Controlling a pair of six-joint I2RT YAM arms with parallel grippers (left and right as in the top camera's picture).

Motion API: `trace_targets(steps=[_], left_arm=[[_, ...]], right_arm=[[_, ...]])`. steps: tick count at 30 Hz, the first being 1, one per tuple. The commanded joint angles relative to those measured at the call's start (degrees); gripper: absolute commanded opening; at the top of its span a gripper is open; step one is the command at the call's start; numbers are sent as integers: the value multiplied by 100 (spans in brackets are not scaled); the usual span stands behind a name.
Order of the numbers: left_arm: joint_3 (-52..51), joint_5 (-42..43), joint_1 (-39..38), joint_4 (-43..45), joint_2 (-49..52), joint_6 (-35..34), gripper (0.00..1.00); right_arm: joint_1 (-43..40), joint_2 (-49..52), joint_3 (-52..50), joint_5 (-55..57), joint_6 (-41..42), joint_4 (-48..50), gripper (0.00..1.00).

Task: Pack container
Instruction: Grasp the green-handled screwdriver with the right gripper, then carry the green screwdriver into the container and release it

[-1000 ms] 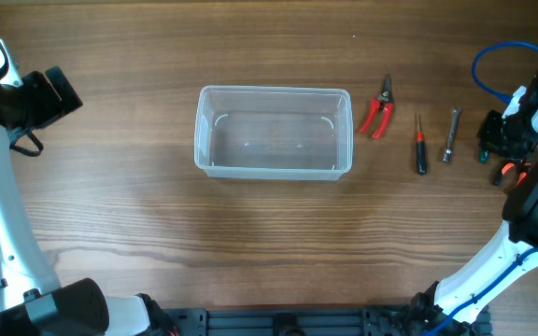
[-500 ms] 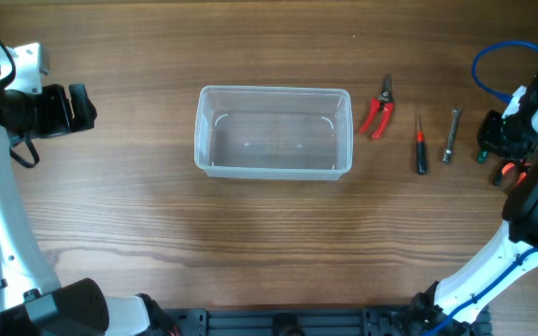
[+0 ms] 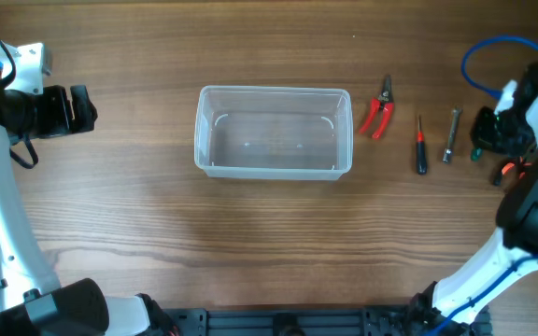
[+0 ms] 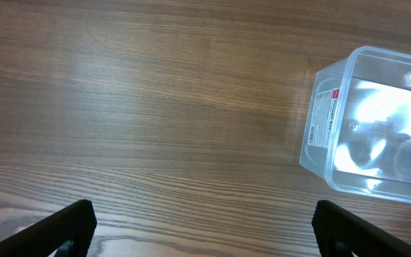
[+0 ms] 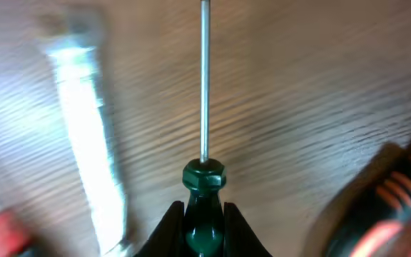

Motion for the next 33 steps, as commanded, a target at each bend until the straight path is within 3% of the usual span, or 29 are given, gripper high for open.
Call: trace_targets(steps=[1, 5, 9, 15, 20, 28, 30, 33], left_arm=[[-17, 133, 9, 15, 11, 153, 100], [-17, 138, 9, 15, 11, 151, 100], [-17, 164, 9, 15, 11, 146, 100], [-17, 181, 9, 15, 11, 129, 100], [-17, 223, 9, 15, 11, 131, 100], [-17, 223, 9, 11, 11, 131, 100], [-17, 223, 9, 11, 11, 131, 100], [-17, 223, 9, 11, 11, 131, 100]], right_arm=[[911, -1276, 437, -175, -625, -221, 4], [2243, -2024, 461, -234, -1672, -352, 4], [3882, -2061, 439, -498, -3451, -442, 4], [5023, -1248, 437, -660, -3891, 326, 4], [5176, -450, 437, -1259, -4645, 323, 4], [5178, 201, 437, -1357, -4634, 214, 5], [5178, 203, 437, -1357, -4625, 214, 10], [5178, 201, 439, -1351, -4516, 212, 33]])
